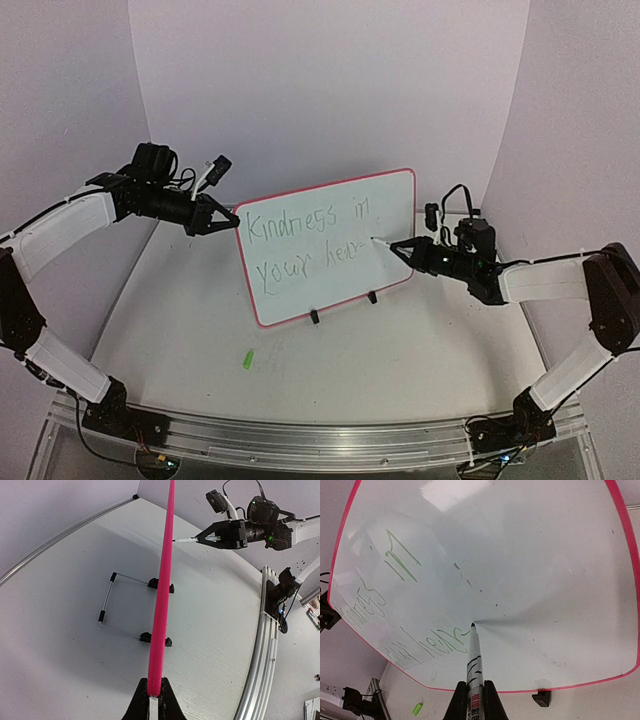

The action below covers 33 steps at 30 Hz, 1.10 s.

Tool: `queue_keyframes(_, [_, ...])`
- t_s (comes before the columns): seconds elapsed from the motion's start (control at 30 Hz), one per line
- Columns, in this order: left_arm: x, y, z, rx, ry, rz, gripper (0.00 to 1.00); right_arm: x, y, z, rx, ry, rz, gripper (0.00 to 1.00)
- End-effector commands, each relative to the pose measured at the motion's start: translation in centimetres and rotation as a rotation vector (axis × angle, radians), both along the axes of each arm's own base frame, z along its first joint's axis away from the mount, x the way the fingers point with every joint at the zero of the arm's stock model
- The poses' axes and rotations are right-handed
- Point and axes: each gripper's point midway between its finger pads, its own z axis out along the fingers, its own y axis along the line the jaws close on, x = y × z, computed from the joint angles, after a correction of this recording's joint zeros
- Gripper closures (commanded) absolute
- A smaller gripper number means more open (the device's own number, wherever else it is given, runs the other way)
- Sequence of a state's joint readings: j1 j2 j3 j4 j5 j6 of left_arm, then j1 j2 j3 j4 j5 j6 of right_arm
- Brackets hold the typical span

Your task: Write a sentence on the whiteboard

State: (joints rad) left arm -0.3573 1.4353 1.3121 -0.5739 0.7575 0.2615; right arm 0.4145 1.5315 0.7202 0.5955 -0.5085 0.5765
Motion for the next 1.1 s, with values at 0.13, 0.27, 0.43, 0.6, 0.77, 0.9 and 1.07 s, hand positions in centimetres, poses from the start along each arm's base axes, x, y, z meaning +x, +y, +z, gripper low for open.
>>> queue_keyframes(0.13, [-0.9, -0.3, 1.1, -0.009, -0.025, -0.027, 1.00, -0.2, -0.5, 1.9, 0.003, -0.061, -0.009, 1.00])
queue_keyframes(0.27, [-0.9, -0.3, 1.1, -0.010, -0.026, -0.028, 1.00, -1.2, 1.1, 2.8, 0.025, -0.068, 0.105, 1.00])
queue_keyframes(0.43, [-1.0, -0.3, 1.1, -0.010, -0.026, -0.028, 1.00, -0.8, 1.7, 2.6, 0.024, -0.058, 0.136, 1.00])
queue_keyframes(0.6, [-0.9, -0.3, 1.0, -0.008, -0.023, -0.027, 1.00, -0.2, 2.0, 2.5, 0.024, -0.055, 0.141, 1.00])
queue_keyframes(0.77, [-0.9, -0.3, 1.0, -0.007, -0.023, -0.027, 1.00, 0.5, 1.9, 2.1, 0.014, -0.047, 0.114, 1.00])
queue_keyframes(0.9, [-0.9, -0.3, 1.0, -0.006, -0.024, -0.027, 1.00, 0.8, 1.8, 1.7, 0.007, -0.041, 0.098, 1.00])
queue_keyframes(1.07, [-0.9, -0.3, 0.9, -0.006, -0.022, -0.026, 1.00, 0.7, 1.6, 0.7, -0.002, -0.019, 0.091, 1.00])
